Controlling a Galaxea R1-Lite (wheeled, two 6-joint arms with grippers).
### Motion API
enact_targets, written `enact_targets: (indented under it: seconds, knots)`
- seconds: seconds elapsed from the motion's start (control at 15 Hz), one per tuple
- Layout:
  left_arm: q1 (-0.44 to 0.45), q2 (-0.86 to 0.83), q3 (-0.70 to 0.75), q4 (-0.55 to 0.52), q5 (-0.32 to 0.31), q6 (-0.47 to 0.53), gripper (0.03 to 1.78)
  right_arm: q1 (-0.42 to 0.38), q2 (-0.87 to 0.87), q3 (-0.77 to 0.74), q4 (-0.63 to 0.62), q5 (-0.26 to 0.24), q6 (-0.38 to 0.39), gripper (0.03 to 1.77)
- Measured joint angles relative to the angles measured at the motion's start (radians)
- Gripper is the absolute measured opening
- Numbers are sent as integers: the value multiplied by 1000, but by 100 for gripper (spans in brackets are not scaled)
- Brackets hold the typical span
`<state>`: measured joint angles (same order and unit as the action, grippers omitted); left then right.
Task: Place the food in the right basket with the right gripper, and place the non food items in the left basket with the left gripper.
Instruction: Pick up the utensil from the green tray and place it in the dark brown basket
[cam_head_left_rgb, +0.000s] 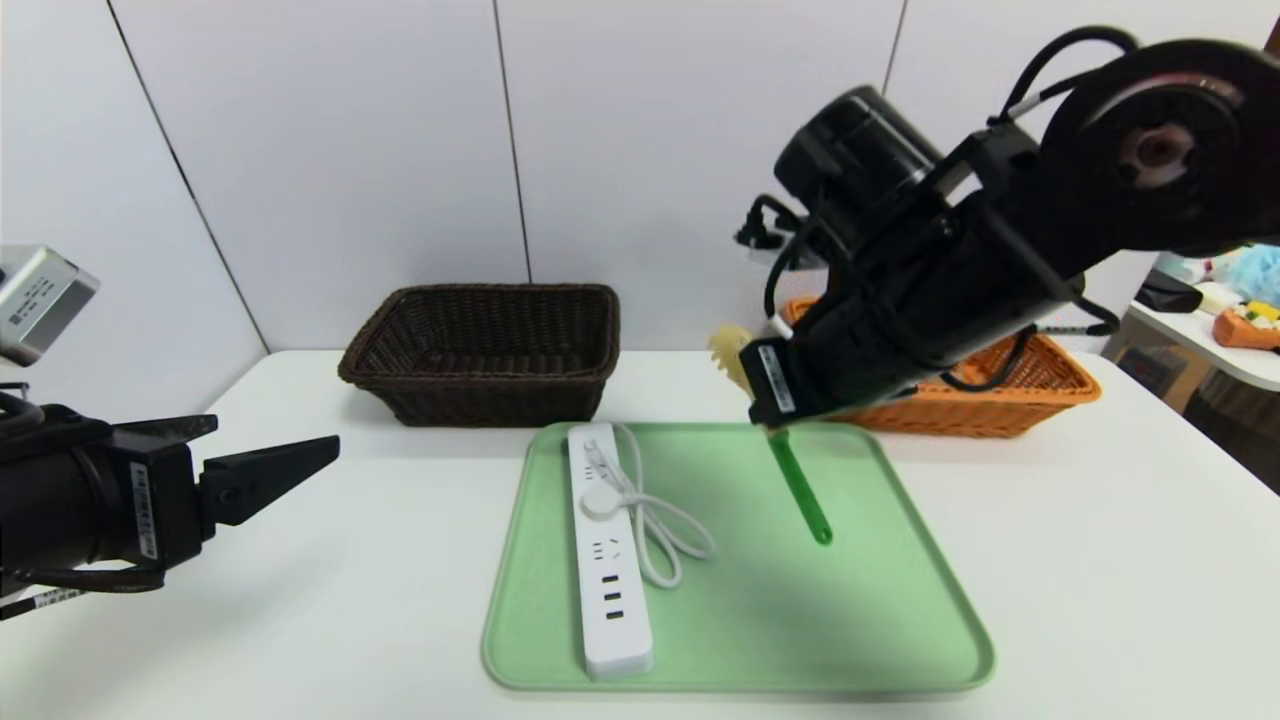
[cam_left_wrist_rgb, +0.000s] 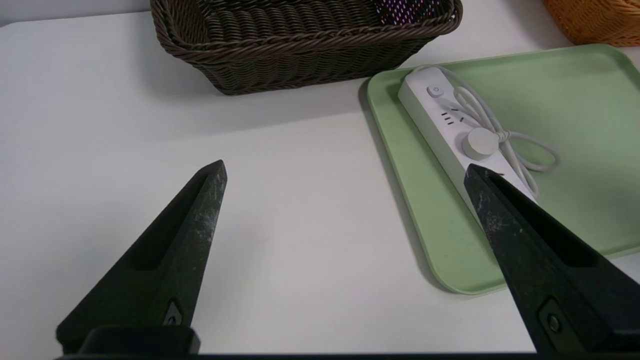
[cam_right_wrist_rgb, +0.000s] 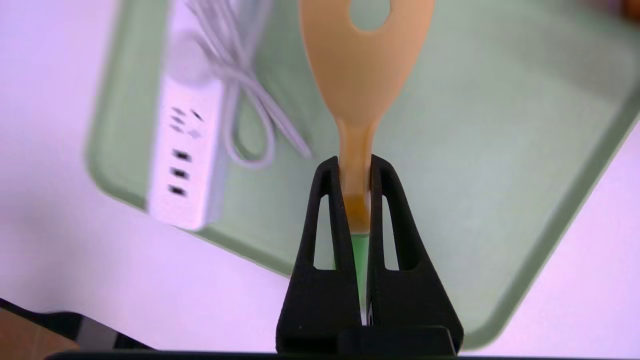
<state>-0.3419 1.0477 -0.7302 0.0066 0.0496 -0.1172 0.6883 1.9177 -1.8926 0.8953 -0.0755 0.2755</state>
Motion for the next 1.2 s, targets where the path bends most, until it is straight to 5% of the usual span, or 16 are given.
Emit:
enact_targets:
  seconds: [0.13, 0.47, 1.0, 1.2]
  knots:
    - [0, -3, 1, 1, 2, 0, 169, 17, 11, -51, -117, -21, -5, 11]
    - [0, -8, 14, 6, 6, 0, 169, 51, 117, -65, -660, -147, -73, 11]
    - [1, -59, 79, 11, 51, 2, 169, 70, 291, -66, -1180, -176, -182, 11]
    - [5, -71, 103, 12, 70, 3, 169, 76, 348, -67, -1280, -177, -188, 11]
